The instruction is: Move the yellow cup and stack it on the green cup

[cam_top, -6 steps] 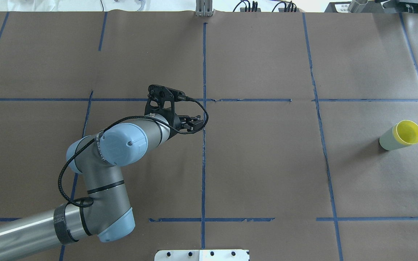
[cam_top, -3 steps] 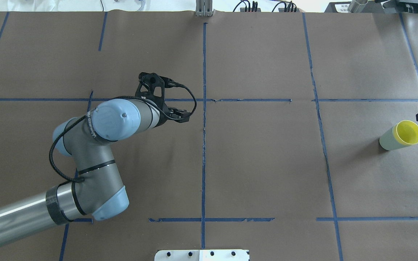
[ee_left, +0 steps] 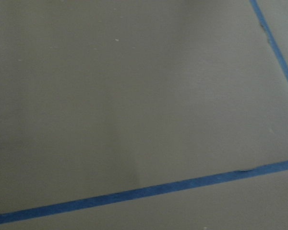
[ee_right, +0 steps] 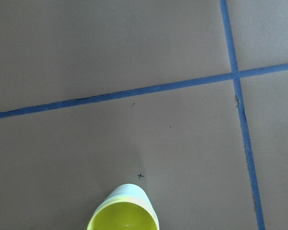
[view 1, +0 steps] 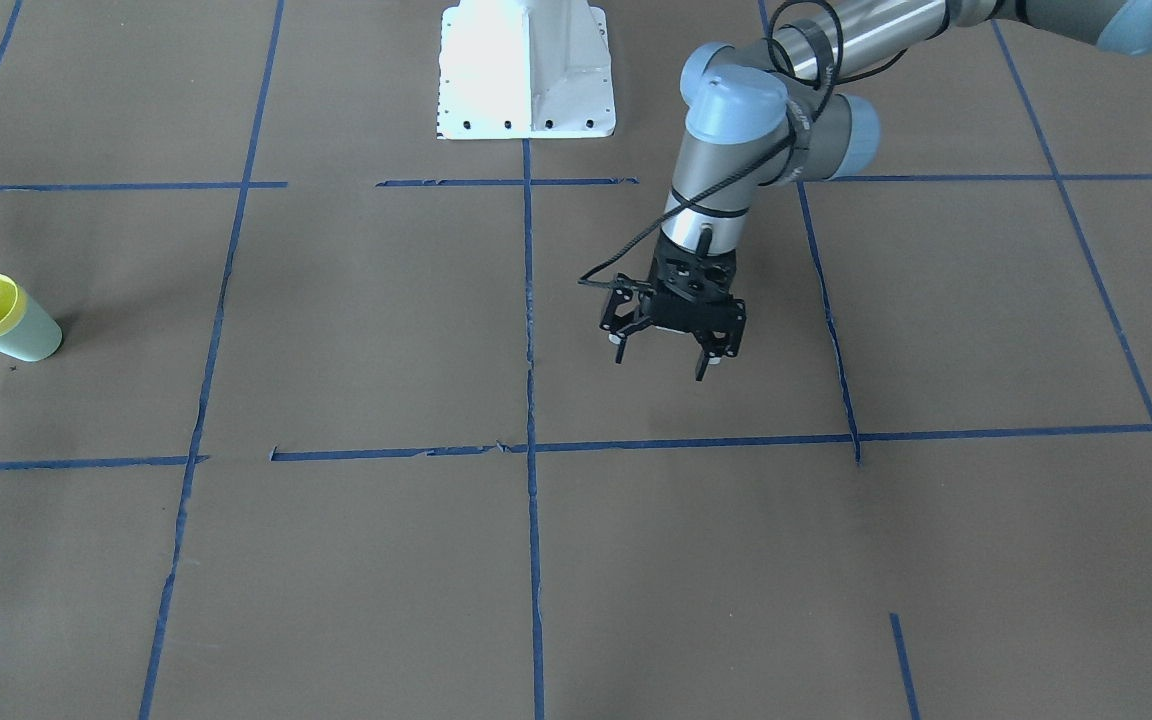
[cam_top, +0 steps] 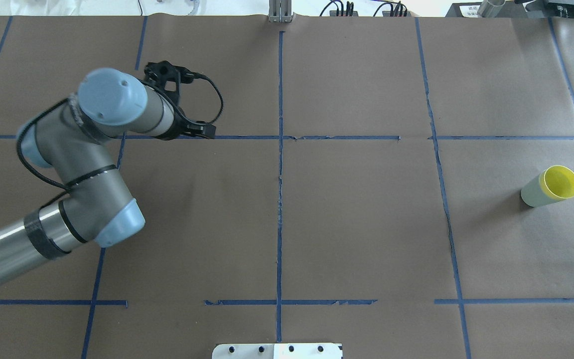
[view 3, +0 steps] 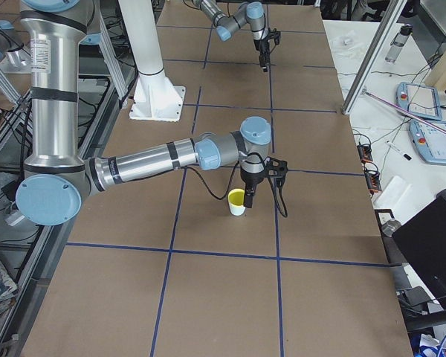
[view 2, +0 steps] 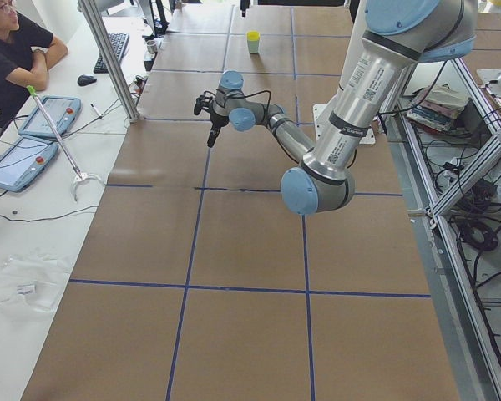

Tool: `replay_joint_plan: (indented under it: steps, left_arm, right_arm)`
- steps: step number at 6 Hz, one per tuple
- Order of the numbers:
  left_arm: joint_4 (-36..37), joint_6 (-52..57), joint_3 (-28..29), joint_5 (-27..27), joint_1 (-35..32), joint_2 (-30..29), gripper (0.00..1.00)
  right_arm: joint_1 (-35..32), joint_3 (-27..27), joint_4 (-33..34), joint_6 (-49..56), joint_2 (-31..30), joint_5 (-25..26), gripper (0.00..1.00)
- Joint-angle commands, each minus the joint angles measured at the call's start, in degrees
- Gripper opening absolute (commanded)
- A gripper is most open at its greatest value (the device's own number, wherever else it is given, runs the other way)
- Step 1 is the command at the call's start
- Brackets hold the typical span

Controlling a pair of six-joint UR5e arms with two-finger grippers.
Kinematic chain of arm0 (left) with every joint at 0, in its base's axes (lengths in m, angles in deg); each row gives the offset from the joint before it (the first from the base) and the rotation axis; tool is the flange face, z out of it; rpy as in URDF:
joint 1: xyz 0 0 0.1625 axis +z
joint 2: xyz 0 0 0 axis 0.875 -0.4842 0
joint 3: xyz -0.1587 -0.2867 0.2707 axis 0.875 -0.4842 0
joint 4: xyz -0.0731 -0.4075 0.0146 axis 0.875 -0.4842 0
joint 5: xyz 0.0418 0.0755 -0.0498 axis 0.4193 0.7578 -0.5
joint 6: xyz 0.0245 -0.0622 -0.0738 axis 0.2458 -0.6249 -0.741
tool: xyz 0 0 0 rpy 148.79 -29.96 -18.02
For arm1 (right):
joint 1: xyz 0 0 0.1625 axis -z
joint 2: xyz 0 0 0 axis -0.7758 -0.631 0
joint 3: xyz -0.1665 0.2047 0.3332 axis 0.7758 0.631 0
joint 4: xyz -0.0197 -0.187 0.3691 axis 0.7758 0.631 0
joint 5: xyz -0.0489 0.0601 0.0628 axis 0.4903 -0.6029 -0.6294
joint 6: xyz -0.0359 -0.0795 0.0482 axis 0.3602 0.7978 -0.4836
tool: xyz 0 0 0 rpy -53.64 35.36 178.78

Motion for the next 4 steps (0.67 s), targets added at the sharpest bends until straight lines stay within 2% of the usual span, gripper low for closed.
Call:
replay_joint_plan:
  steps: [1, 3, 4]
  left_arm:
    - [0.7, 14.8, -1.8, -9.0, -10.5, 7.1, 0.98]
    - [3.5, 38.5, -1.4, -21.7, -25.9, 14.5, 0.98]
    - [12.5, 52.0, -1.9, -25.0, -32.3, 16.1, 0.98]
  right_arm:
    - [-4.8, 4.3, 0.3, 9.4, 1.7, -0.4, 1.0]
    - [-9.3, 7.5, 0.3, 19.2, 1.8, -4.2, 1.0]
    - [-10.0, 7.7, 0.3, 20.8, 1.7, -4.3, 1.0]
